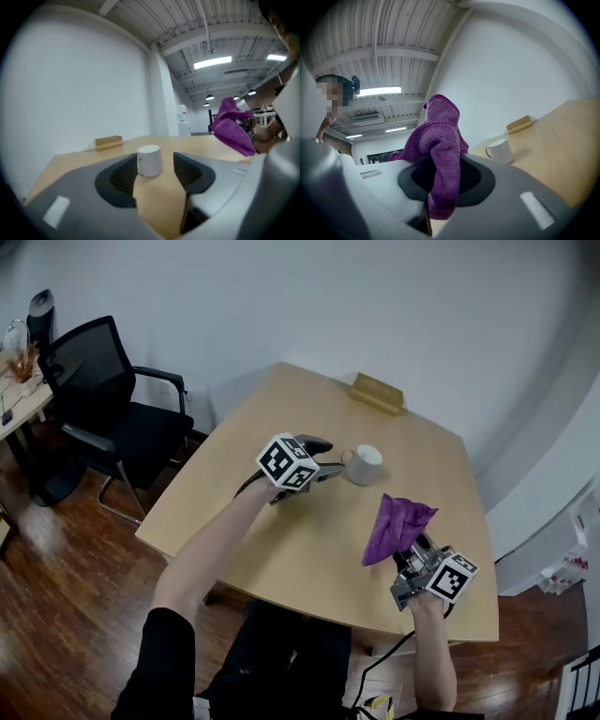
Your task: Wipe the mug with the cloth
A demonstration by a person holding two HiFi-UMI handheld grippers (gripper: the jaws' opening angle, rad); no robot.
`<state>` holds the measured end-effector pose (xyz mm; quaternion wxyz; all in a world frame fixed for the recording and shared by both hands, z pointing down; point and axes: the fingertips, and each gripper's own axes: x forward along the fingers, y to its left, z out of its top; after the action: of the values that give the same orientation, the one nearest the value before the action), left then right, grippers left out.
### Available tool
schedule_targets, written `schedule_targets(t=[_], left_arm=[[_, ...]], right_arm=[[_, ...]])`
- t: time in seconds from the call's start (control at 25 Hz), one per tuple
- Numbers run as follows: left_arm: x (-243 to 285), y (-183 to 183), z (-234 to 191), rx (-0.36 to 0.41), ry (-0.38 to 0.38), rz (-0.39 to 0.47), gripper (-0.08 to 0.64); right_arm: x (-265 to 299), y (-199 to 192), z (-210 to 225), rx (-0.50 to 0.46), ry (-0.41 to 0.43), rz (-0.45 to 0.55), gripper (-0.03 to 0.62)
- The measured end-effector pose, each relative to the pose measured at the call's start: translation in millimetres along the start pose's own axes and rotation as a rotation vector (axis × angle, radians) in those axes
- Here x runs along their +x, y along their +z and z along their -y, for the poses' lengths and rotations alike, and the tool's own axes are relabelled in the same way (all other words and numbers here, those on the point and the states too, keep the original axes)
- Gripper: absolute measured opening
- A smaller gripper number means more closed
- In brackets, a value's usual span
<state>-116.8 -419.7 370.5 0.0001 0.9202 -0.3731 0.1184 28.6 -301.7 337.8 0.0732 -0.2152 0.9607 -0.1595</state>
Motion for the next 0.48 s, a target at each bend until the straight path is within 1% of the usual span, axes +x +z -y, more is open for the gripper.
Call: schedule_targets(t=[0.04, 0.08, 0.16, 0.24, 0.36, 0.48], left_arm=[[14.1, -7.5, -7.5, 0.001, -0.014, -0.023, 0.257], [27.7, -14.2, -13.4, 0.001, -0.030, -0.042, 0.262], [50.7, -25.1, -23.3, 0.007, -0.059, -0.073, 0.262], [67.0, -33.3, -33.3, 0.030, -0.075, -0.099, 0.262], [83.3, -38.9, -50.1, 0.055, -0.086, -0.112, 0.262], [93.3, -43.7, -52.7, 0.068, -0.138, -0.120, 0.262]], right_arm=[[4.4, -0.4, 8.8, 0.015, -0.002, 0.000, 0.078], [7.1, -0.9, 16.4, 0.031, -0.002, 0.000, 0.078], [9.7, -2.9, 26.6, 0.056, 0.003, 0.003, 0.078], [10.4, -5.7, 31.3, 0.075, 0.014, 0.004, 0.078], [8.8, -3.5, 34.8, 0.086, 0.031, 0.012, 0.078], [6.5, -0.3, 38.4, 0.093, 0.036, 0.033, 0.078]])
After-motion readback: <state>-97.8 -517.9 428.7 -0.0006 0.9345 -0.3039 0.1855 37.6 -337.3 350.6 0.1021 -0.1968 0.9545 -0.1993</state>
